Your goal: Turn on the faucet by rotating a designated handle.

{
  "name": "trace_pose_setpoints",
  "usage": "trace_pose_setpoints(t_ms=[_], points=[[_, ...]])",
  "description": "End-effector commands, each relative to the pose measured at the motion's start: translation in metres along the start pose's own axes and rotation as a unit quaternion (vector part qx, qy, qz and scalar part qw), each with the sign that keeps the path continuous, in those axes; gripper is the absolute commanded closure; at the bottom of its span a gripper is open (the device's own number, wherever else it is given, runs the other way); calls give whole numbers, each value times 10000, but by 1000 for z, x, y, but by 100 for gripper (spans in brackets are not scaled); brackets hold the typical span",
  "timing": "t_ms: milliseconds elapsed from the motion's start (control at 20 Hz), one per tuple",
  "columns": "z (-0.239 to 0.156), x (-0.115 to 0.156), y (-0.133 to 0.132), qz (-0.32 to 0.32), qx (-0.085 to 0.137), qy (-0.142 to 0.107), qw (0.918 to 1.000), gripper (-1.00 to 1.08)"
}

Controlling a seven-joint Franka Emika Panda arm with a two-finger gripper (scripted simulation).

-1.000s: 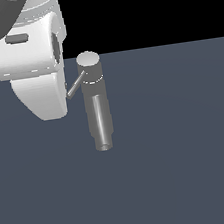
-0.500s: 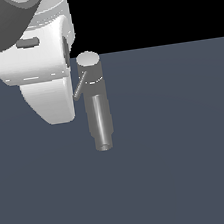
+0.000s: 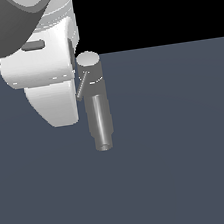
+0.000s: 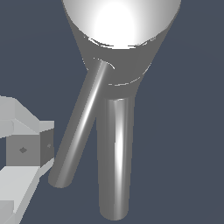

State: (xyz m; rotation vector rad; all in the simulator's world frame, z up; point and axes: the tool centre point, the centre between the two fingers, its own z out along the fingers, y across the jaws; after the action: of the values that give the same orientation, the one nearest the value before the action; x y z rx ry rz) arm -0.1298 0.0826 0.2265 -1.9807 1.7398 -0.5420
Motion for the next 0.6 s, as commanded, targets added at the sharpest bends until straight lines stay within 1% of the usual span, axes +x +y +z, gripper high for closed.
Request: trace_pose_setpoints(t_ms=[0,550], points=[[0,7,1,38,-3,21,10000,108],[0,23,4,49,-15,27,10000,108]])
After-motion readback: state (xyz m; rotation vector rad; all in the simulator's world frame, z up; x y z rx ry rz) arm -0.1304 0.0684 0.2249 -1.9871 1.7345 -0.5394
